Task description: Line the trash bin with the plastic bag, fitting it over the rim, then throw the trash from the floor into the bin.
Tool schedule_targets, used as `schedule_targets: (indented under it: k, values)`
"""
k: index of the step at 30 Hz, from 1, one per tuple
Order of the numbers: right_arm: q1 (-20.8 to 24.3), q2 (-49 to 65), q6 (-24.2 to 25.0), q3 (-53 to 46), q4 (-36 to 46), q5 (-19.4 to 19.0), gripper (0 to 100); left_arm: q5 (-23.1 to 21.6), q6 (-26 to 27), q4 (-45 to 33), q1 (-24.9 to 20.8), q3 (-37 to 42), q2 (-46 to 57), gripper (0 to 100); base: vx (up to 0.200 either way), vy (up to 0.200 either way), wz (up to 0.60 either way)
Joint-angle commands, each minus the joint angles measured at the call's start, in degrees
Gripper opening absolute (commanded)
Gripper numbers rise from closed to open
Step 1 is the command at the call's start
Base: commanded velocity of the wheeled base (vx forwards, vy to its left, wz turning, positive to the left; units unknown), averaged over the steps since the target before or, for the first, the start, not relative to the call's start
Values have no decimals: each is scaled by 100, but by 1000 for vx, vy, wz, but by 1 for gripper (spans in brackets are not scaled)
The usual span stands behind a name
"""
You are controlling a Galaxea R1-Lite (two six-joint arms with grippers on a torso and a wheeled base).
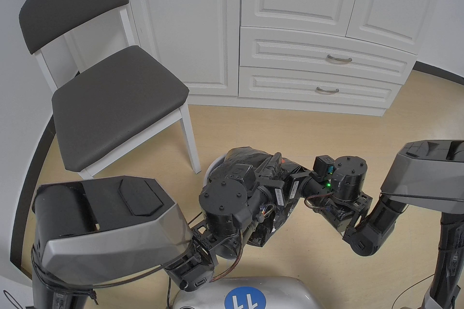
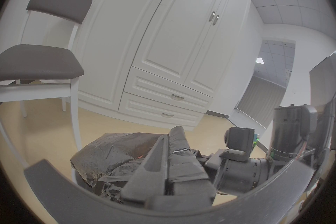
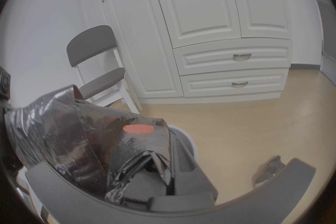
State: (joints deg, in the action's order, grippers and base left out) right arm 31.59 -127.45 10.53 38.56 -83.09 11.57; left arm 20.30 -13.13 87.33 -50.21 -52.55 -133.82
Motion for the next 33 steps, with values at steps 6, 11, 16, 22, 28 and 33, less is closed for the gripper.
schedule_targets:
  k: [6,11,16,22,28,33]
  values:
    - [-3,-1133,1021,1198,-41,56,0,1,-32,-32,460,-660,-734,0,0,0,0]
    - [-38,-1388,1390,1558,-41,65,0,9,-164,-59,671,-1134,-1024,0,0,0,0]
    - [-153,-1598,1592,1831,-49,74,0,36,-480,-410,820,-1503,-1182,0,0,0,0]
    - [-285,-1941,1917,2340,-14,188,0,44,-1122,-1052,1022,-1873,-1217,0,0,0,0]
    - [-320,-2170,2234,2718,3,293,0,44,-1552,-1518,1224,-2180,-1296,0,0,0,0]
    - [-320,-2205,2471,2850,-5,302,0,44,-1658,-1658,1374,-2312,-1305,0,0,0,0]
